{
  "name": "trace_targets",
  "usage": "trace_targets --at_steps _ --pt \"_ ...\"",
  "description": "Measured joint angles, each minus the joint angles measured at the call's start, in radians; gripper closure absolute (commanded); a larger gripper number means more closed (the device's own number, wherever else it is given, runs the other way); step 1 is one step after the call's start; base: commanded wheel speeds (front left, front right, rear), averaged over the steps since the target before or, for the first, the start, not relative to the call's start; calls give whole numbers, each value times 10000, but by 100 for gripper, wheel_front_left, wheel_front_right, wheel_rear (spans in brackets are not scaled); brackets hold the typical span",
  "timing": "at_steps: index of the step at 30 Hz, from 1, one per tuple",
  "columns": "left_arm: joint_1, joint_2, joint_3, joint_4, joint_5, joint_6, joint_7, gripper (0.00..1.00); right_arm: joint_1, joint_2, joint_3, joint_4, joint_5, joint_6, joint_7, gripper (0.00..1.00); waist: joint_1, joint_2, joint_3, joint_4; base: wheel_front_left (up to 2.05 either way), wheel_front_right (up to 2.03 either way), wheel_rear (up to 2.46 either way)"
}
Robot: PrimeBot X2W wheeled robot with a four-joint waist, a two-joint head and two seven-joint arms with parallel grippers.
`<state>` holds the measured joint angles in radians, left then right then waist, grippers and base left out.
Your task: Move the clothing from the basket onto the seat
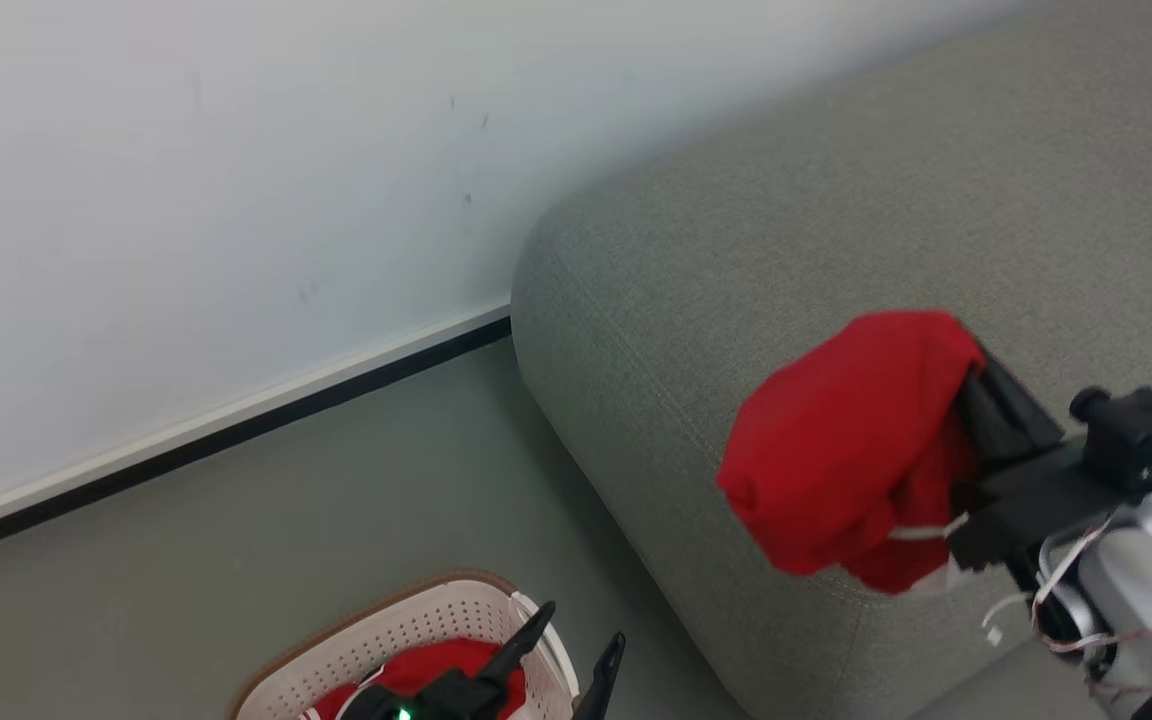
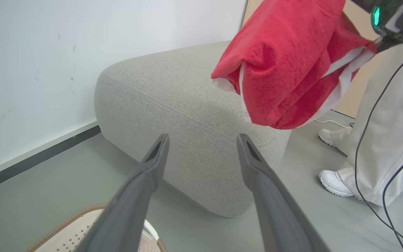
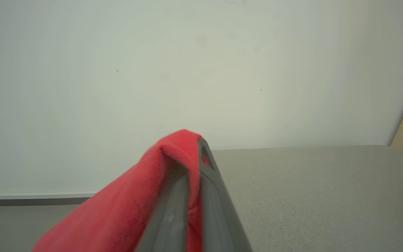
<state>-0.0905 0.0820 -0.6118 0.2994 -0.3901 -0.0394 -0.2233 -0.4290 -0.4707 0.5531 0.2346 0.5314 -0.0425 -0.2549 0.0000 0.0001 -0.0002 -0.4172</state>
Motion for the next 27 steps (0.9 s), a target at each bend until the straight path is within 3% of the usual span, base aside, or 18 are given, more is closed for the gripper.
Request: trace_targets --at_steps 14,27 --pt "-1402 464 173 -1208 499 13 242 0 -4662 -44 -1434 2646 686 575 529 100 3 1 1565 648 0 0 0" --pt "-2135 792 123 -2268 989 -17 780 0 -6427 -819 -2217 4418 934 694 604 100 1 1 3035 1621 0 0 0"
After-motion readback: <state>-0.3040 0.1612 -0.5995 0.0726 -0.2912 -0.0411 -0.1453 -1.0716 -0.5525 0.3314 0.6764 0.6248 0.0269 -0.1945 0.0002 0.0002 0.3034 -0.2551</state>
